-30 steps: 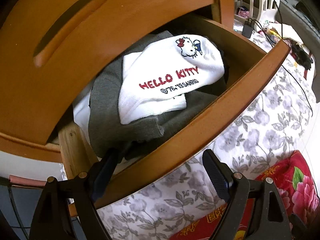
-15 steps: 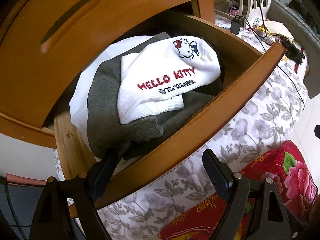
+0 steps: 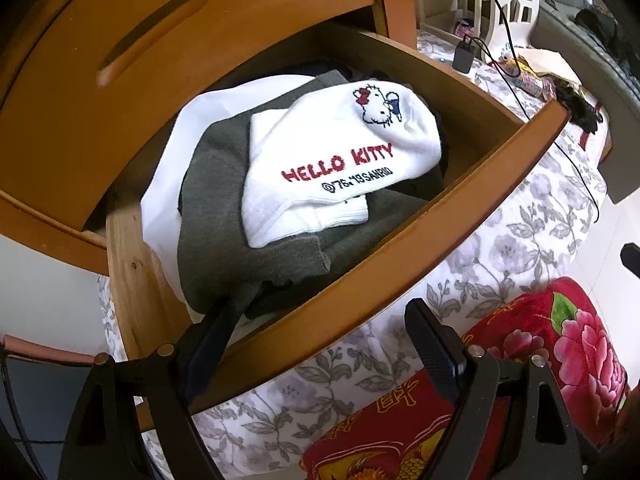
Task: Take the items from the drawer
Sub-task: 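Pull the lower drawer fully open with the left gripper, then withdraw, then reach the right gripper into the drawer and grasp the white Hello Kitty sock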
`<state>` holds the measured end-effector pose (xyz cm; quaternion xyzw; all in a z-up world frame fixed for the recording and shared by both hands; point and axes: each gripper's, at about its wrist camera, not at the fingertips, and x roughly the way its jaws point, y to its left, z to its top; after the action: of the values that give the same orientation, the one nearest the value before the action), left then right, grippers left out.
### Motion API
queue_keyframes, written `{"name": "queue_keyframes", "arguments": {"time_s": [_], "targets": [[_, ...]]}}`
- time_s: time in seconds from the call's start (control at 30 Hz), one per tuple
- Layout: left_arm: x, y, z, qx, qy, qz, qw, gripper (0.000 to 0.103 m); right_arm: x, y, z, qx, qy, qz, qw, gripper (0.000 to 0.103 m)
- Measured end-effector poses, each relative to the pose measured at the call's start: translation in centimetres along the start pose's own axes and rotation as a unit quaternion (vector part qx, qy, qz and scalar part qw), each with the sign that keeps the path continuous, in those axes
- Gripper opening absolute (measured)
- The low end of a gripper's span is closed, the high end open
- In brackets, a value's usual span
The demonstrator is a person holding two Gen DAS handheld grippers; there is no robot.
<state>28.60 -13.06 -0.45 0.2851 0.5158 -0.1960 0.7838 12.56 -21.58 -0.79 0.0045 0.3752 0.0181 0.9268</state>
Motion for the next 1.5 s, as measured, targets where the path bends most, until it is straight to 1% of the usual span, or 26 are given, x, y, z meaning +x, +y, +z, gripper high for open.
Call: {"name": "queue_keyframes", "arguments": {"time_s": [0.13, 0.23, 0.27, 0.33, 0.43, 0.57, 0.7, 0.73, 0.77, 0.83, 0.87, 0.9, 0.93, 1.1, 1.17, 1.37, 1.4, 1.43, 1.5], "targets": [[-0.6, 0.5, -0.1, -0.008, -0.006, 0.004, 0.9999, 0.087, -0.2, -0.1, 0.1, -0.001, 0.001, 0.000, 1.000, 0.103], [-1.4, 1.3, -0.1, -0.035, -0.019, 0.010, 0.9991, 0.087, -0.3, -0.1, 0.1, 0.000, -0.001, 0.001, 1.000, 0.103], [-1.8, 1.2, -0.3, -0.041, -0.027, 0.014, 0.9987, 0.087, -0.3, -0.1, 0.1, 0.001, -0.002, 0.001, 1.000, 0.103], [-3.5, 1.6, -1.1, -0.053, -0.055, 0.024, 0.9968, 0.087, -0.3, -0.2, 0.1, 0.004, -0.001, 0.000, 1.000, 0.103], [-6.1, 2.2, -2.5, -0.079, -0.094, 0.030, 0.9919, 0.087, -0.5, -0.1, 0.2, 0.005, -0.005, 0.000, 1.000, 0.103], [-9.3, 2.6, -4.3, -0.114, -0.147, 0.041, 0.9817, 0.087, -1.0, -0.1, 0.4, 0.006, -0.012, 0.000, 1.000, 0.103], [-12.1, 2.4, -6.1, -0.156, -0.195, 0.055, 0.9668, 0.087, -1.5, -0.2, 0.6, 0.009, -0.021, 0.000, 1.000, 0.103], [-12.2, 2.2, -6.1, -0.162, -0.202, 0.056, 0.9642, 0.087, -1.7, -0.2, 0.6, 0.010, -0.024, 0.000, 1.000, 0.103], [-12.5, 2.3, -6.4, -0.172, -0.212, 0.059, 0.9601, 0.087, -1.8, -0.2, 0.7, 0.011, -0.026, -0.001, 1.000, 0.103], [-13.6, 2.4, -7.4, -0.199, -0.236, 0.064, 0.9490, 0.087, -1.9, -0.2, 0.7, 0.012, -0.029, 0.000, 0.999, 0.103], [-13.6, 2.3, -7.5, -0.207, -0.241, 0.064, 0.9459, 0.087, -2.1, -0.1, 0.8, 0.013, -0.031, 0.001, 0.999, 0.103], [-13.7, 2.4, -7.9, -0.221, -0.248, 0.064, 0.9410, 0.087, -2.1, -0.1, 0.8, 0.013, -0.032, 0.002, 0.999, 0.103], [-13.7, 2.4, -8.3, -0.233, -0.253, 0.064, 0.9370, 0.087, -2.2, 0.0, 0.8, 0.012, -0.035, 0.003, 0.999, 0.103], [-12.9, 2.8, -9.6, -0.266, -0.257, 0.071, 0.9263, 0.087, -2.7, 0.0, 1.0, 0.012, -0.047, 0.003, 0.999, 0.103], [-12.2, 3.2, -9.9, -0.280, -0.255, 0.068, 0.9228, 0.087, -2.9, 0.0, 1.2, 0.017, -0.054, 0.002, 0.998, 0.103], [-9.8, 5.0, -12.1, -0.335, -0.242, 0.063, 0.9082, 0.088, -3.8, -0.4, 2.4, 0.023, -0.073, -0.001, 0.997, 0.103], [-9.5, 5.2, -12.5, -0.344, -0.241, 0.065, 0.9051, 0.090, -3.9, -0.5, 2.7, 0.023, -0.074, -0.003, 0.997, 0.103], [-9.4, 5.4, -12.7, -0.347, -0.241, 0.066, 0.9039, 0.095, -4.0, -0.5, 3.1, 0.024, -0.078, -0.005, 0.997, 0.103], [-9.0, 5.6, -13.2, -0.353, -0.244, 0.075, 0.9000, 0.097, -4.2, -0.6, 3.7, 0.027, -0.083, -0.003, 0.996, 0.103]]}}
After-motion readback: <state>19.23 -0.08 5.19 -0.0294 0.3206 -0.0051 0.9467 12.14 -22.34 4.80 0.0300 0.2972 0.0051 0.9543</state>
